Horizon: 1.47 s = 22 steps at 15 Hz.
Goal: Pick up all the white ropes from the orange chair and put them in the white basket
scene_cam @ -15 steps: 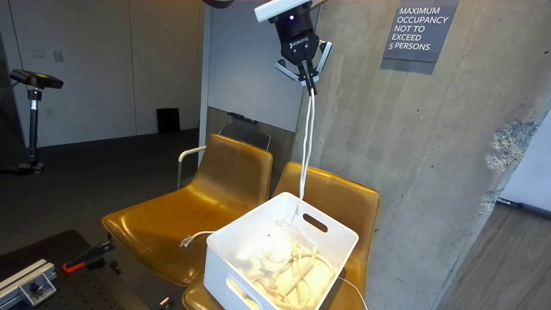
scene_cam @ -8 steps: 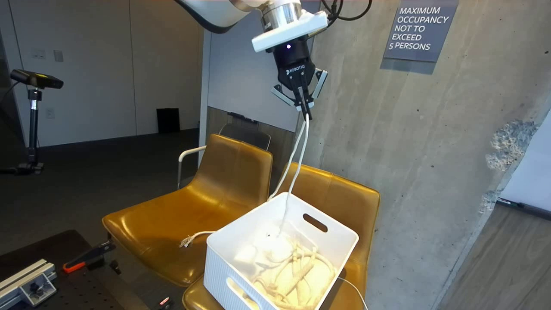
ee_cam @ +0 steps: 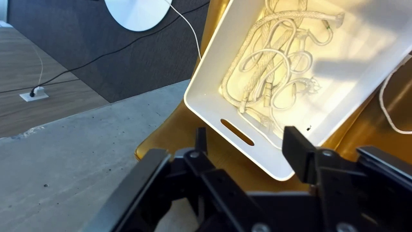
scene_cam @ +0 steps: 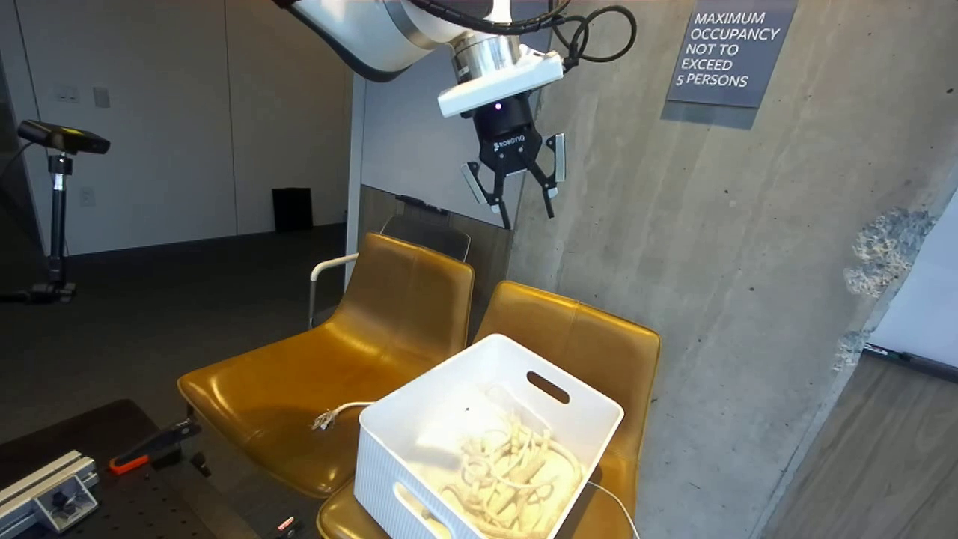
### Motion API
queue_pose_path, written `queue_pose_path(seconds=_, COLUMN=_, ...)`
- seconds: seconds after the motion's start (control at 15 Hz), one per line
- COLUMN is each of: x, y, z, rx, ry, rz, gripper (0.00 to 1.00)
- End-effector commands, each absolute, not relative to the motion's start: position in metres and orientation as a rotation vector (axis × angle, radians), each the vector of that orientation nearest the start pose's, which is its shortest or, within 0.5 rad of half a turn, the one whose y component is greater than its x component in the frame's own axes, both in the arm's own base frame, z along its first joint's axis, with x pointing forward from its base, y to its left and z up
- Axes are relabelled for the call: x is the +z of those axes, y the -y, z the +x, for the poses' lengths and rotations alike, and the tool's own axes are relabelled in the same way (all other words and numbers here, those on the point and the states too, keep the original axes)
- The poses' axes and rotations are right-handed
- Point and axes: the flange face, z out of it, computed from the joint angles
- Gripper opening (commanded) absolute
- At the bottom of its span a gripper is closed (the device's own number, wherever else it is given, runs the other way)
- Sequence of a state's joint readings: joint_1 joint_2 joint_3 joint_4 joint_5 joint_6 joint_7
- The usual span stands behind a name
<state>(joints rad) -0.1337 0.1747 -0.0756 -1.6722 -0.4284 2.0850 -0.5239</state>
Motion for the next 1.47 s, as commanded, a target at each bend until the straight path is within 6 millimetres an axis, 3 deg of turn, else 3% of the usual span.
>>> queue_pose_path(seconds=0.0, x=0.495, y=0.103, z=0.631, rx=-0.095, ry=1.075, rz=-3.402, gripper=0.94)
queue_pose_path(seconds=0.07, x=0.481, y=0.085, z=0.631, rx=-0.077, ry=1.138, rz=-3.351, gripper=0.99)
queue_pose_path(seconds=0.2, x=0.431, y=0.046, z=0.635, rx=-0.021, ry=1.307, rz=-3.255, gripper=1.0)
queue_pose_path(seconds=0.47, x=0.356, y=0.0, z=0.643, rx=0.048, ry=1.522, rz=-3.118, gripper=1.0)
queue_pose_path(seconds=0.67, x=0.309, y=-0.017, z=0.65, rx=0.093, ry=1.626, rz=-3.041, gripper=1.0)
queue_pose_path(seconds=0.87, x=0.267, y=-0.022, z=0.666, rx=0.11, ry=1.714, rz=-2.993, gripper=1.0)
queue_pose_path(seconds=1.4, x=0.189, y=-0.045, z=0.692, rx=0.196, ry=1.826, rz=-2.927, gripper=1.0)
